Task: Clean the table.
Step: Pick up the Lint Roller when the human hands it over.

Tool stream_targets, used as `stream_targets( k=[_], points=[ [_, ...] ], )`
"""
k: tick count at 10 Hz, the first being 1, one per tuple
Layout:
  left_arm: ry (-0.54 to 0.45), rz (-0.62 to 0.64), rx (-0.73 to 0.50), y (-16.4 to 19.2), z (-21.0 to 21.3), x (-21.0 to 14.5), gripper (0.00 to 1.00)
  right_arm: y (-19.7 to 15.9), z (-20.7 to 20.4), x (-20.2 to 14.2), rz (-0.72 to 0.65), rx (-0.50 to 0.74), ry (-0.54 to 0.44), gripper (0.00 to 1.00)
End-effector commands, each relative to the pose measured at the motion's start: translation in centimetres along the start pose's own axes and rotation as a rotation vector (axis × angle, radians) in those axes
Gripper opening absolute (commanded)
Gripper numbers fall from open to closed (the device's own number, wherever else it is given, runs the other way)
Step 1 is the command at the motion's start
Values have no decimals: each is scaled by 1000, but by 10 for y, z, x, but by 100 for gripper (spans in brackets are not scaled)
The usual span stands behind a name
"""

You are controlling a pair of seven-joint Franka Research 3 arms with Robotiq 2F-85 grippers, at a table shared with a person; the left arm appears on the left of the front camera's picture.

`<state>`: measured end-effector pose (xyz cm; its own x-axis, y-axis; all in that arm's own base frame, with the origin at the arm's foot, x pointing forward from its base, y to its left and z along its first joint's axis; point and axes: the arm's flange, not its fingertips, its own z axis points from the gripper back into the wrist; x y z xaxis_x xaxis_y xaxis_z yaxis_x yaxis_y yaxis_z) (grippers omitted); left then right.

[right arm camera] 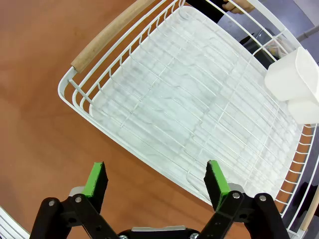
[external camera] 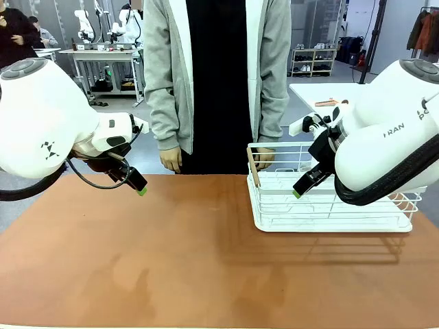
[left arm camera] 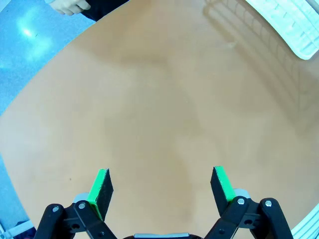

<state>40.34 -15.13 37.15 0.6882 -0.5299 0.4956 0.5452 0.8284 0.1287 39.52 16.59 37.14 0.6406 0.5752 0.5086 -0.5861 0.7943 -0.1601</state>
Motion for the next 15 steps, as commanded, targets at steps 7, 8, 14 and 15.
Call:
stream_targets(
  k=[7,8,14,15],
  points=[
    [-148,427,-789,140,158,17,100,-114,140,18,-356,554,-101,100],
    [-238,532,-883,172,184,-9,100,-146,162,0,-479,684,-87,100],
    [-357,919,-843,298,246,-219,100,-279,195,-172,-947,987,-314,100],
    [-335,1027,-836,310,241,-241,100,-286,186,-189,-981,1025,-344,100]
  ],
)
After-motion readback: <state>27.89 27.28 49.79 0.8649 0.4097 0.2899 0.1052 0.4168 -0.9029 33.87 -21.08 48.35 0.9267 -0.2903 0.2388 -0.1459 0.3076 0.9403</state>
